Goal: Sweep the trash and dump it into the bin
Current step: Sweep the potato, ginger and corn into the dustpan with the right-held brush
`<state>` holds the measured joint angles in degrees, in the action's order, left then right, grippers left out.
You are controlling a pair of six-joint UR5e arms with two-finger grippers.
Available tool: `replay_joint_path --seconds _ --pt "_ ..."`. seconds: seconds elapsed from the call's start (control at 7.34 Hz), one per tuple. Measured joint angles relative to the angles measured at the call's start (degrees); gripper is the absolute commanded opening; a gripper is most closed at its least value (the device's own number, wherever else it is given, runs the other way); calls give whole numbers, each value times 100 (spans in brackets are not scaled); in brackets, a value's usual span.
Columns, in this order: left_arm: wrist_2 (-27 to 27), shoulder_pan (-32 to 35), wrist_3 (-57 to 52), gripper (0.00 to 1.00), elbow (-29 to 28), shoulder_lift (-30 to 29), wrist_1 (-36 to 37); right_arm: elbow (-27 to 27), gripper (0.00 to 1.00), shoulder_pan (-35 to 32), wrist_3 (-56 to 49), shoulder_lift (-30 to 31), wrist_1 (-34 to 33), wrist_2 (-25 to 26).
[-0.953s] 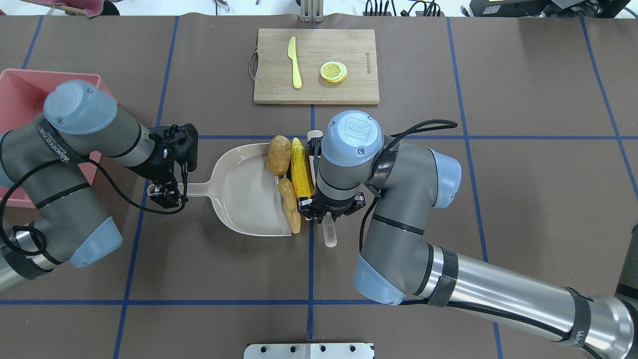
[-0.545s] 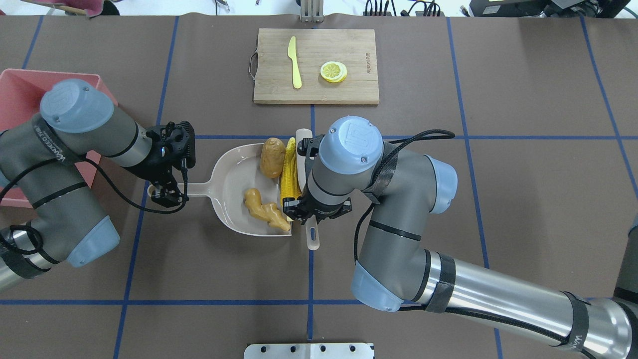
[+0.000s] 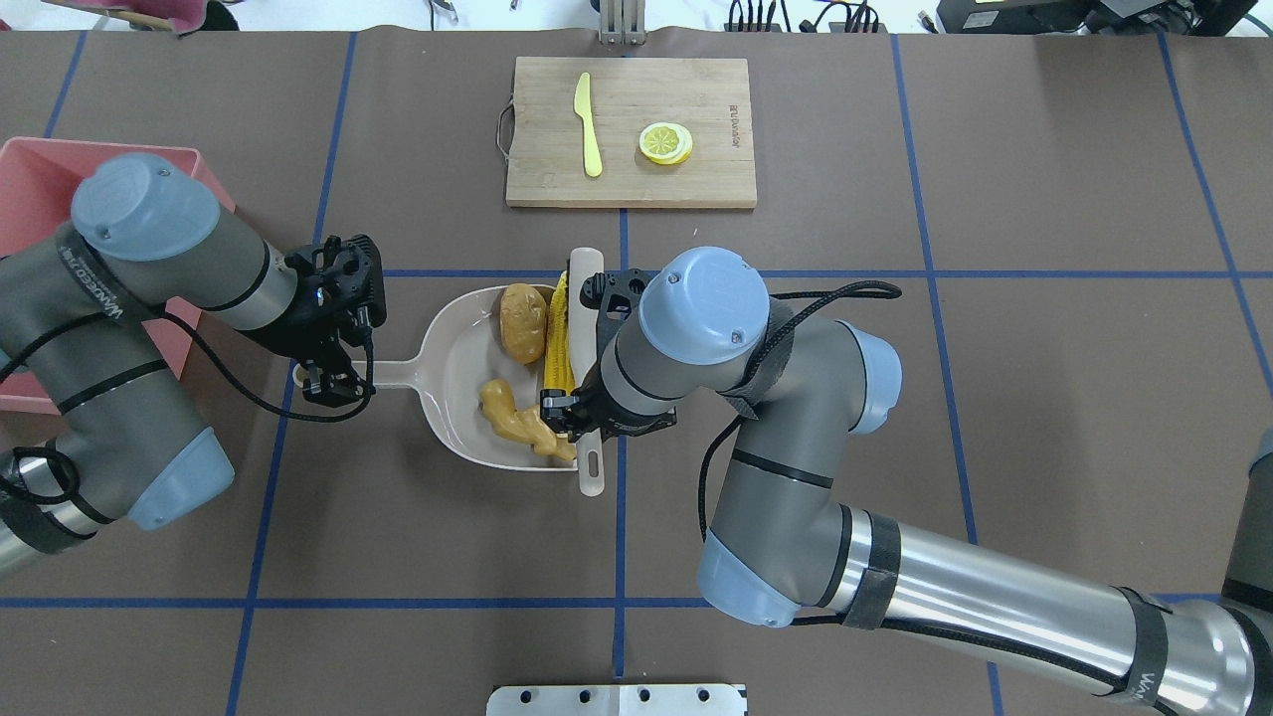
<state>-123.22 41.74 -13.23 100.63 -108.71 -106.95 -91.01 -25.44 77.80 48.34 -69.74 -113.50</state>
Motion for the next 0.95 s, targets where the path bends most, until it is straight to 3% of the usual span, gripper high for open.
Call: replay_joint_path --seconds 0.41,0.54,0.95 --pt "-1 1 19 19 10 -1 23 0 0 -100 985 38 1009 127" --pt "-1 4 16 18 14 -1 23 -31 0 -212 932 113 930 72" --pt "5 9 14 17 18 -1 17 -361 0 -433 -774 286 -980 -56"
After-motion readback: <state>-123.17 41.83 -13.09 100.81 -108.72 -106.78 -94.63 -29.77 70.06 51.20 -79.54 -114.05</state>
